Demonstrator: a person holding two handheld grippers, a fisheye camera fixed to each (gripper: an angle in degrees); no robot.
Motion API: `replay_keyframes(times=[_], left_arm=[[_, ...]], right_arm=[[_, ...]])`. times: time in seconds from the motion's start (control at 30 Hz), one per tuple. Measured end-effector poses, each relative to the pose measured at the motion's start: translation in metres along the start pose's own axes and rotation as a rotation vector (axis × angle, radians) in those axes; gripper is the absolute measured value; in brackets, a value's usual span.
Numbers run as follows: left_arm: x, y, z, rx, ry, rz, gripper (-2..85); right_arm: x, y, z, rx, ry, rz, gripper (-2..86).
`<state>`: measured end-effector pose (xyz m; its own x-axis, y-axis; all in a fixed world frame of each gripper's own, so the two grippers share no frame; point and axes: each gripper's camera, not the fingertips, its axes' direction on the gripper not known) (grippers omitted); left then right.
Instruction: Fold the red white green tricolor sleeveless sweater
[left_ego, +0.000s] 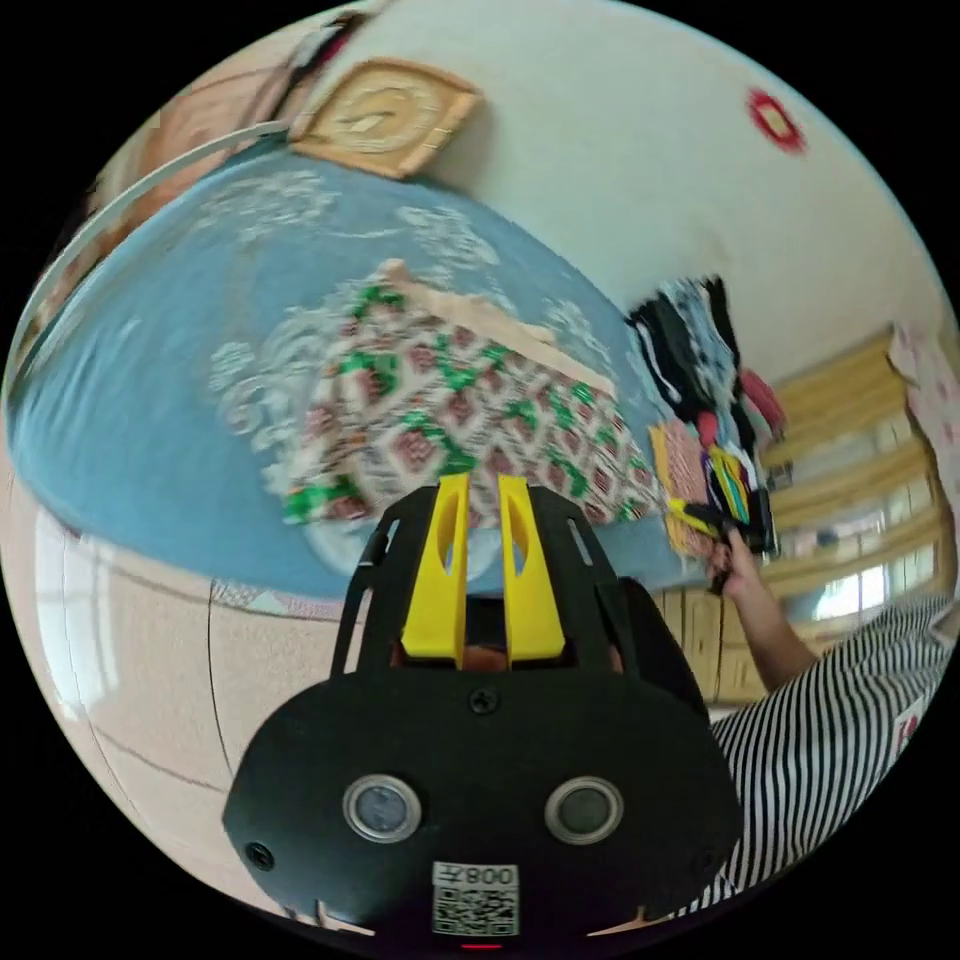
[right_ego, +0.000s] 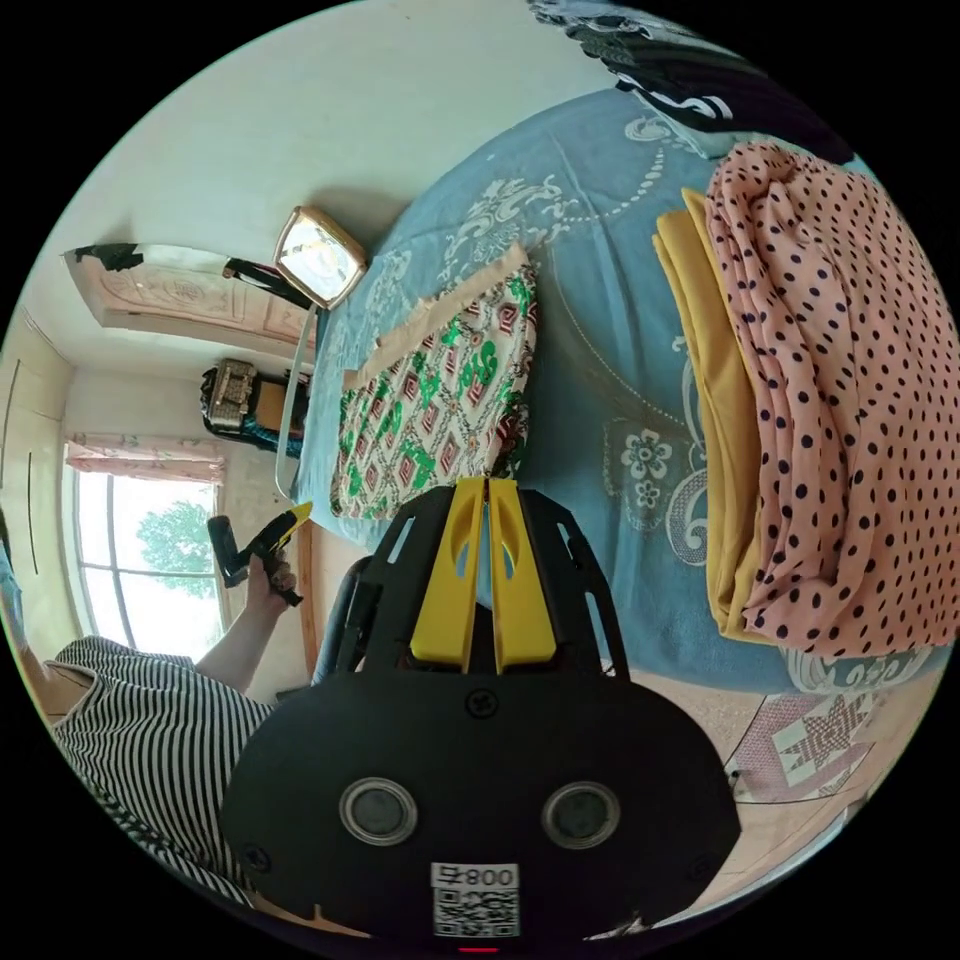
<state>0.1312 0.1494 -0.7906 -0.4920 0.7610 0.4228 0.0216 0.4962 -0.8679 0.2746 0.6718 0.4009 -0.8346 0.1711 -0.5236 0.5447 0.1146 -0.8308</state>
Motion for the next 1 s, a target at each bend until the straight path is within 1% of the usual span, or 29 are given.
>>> replay_keyframes(times=[0.03,0.07,0.13,0.17,0.23,0.27,0.33,0.37,0.4,0.43,0.5,0.6,0.7,0.73,0.8,0.87,1.0], left_arm=[[0.036,-0.008,0.021,-0.048,0.043,0.123,7.1],[0.054,-0.011,0.031,-0.072,0.066,0.185,7.5],[0.130,-0.023,0.075,-0.153,0.120,0.431,8.8],[0.148,-0.026,0.085,-0.170,0.118,0.487,9.2],[0.210,-0.030,0.122,-0.215,0.073,0.675,10.5],[0.223,-0.031,0.132,-0.236,0.065,0.716,10.9],[0.265,-0.029,0.165,-0.281,-0.012,0.843,10.1],[0.273,-0.028,0.172,-0.288,-0.039,0.869,9.6],[0.286,-0.025,0.186,-0.304,-0.094,0.910,7.2],[0.295,-0.023,0.196,-0.309,-0.153,0.925,3.7],[0.300,-0.023,0.201,-0.266,-0.225,0.898,2.6],[0.294,-0.031,0.197,-0.234,-0.142,0.780,1.8],[0.282,-0.040,0.195,-0.206,-0.099,0.663,1.4],[0.279,-0.041,0.195,-0.199,-0.082,0.638,1.4],[0.277,-0.042,0.197,-0.194,-0.067,0.613,1.3],[0.276,-0.042,0.199,-0.194,-0.050,0.597,1.3],[0.283,-0.037,0.206,-0.195,-0.053,0.618,1.3]], right_arm=[[-0.005,-0.003,-0.001,0.005,-0.007,-0.012,0.2],[-0.010,-0.007,-0.002,0.005,-0.016,-0.029,0.3],[-0.020,-0.014,-0.003,0.004,-0.025,-0.060,0.3],[-0.026,-0.019,-0.004,0.003,-0.030,-0.078,0.3],[-0.035,-0.026,-0.003,-0.002,-0.051,-0.106,0.4],[-0.042,-0.031,-0.002,-0.001,-0.057,-0.124,0.4],[-0.052,-0.039,0.002,-0.011,-0.065,-0.151,0.4],[-0.058,-0.044,0.005,-0.019,-0.069,-0.169,0.5],[-0.061,-0.047,0.007,-0.022,-0.070,-0.178,0.5],[-0.065,-0.052,0.012,-0.031,-0.076,-0.190,0.6],[-0.070,-0.059,0.018,-0.047,-0.069,-0.208,0.7],[-0.069,-0.070,0.019,-0.018,-0.049,-0.208,1.1],[-0.048,-0.087,0.015,0.061,-0.063,-0.104,2.2],[-0.037,-0.096,0.015,0.089,-0.106,-0.061,2.9],[-0.025,-0.112,0.021,0.101,-0.163,-0.014,4.3],[-0.017,-0.136,0.036,0.079,-0.163,0.041,6.4],[-0.014,-0.172,0.057,0.062,-0.198,0.111,7.9]])
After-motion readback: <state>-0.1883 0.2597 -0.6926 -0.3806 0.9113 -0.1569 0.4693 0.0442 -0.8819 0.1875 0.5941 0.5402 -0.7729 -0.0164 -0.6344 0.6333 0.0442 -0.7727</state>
